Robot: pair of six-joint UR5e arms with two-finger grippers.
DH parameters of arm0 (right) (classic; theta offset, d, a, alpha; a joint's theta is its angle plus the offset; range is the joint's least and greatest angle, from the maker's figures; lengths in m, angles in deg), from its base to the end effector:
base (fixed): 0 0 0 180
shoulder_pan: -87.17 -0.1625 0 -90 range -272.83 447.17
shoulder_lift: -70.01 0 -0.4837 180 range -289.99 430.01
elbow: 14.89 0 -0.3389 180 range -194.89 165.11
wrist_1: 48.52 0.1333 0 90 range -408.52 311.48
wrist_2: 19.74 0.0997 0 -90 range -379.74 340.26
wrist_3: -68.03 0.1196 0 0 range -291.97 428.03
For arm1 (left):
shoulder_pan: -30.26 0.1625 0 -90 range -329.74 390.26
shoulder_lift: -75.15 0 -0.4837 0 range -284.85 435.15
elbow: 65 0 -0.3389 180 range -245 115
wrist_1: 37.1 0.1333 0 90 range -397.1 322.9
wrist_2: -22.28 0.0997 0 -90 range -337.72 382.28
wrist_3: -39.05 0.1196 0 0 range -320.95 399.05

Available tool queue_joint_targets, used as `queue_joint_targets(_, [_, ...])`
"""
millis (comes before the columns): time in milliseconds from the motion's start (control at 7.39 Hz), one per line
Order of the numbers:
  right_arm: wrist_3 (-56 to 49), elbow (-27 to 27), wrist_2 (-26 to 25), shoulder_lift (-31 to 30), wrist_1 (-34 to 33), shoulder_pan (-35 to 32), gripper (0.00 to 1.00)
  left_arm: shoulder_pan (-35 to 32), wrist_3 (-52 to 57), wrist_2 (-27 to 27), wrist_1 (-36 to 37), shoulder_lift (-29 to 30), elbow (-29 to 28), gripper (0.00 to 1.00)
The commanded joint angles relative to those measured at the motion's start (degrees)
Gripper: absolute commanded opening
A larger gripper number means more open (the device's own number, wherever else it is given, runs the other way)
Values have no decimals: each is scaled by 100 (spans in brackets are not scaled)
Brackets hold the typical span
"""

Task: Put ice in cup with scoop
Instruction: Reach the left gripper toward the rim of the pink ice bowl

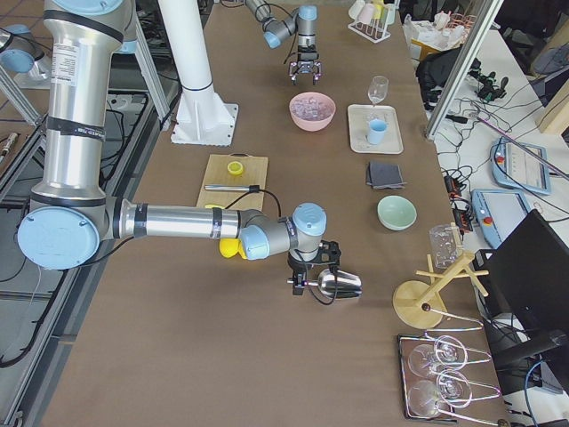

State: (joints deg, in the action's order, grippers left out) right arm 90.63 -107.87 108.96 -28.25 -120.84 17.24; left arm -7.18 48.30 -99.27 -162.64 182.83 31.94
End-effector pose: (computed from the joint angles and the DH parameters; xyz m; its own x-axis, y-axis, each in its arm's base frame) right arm -0.0773 -0.3821 0.7421 0.7630 -0.0111 0.6463 0.0454 0.9983 -0.0364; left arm 0.4278 -0.4167 0.4464 0.0921 0.9888 -0.1175 -0.4153 0.1454 0.8980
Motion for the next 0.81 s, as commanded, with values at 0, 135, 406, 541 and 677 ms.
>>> queue_joint_targets(0, [7,42,-12,9,25,94,80,114,-2,203,-392,174,-333,99])
queue_joint_targets(135, [-2,95,-12,35,25,111,79,123,-11,203,-566,210,-465,99])
queue_joint_targets(406, [112,445,41,53,725,138,75,114,-20,211,-612,324,-623,99])
queue_joint_targets(541, [243,421,50,44,763,138,72,114,-107,211,-612,325,-615,99])
queue_joint_targets(677, [253,412,50,36,763,138,63,114,-212,229,-682,377,-659,99])
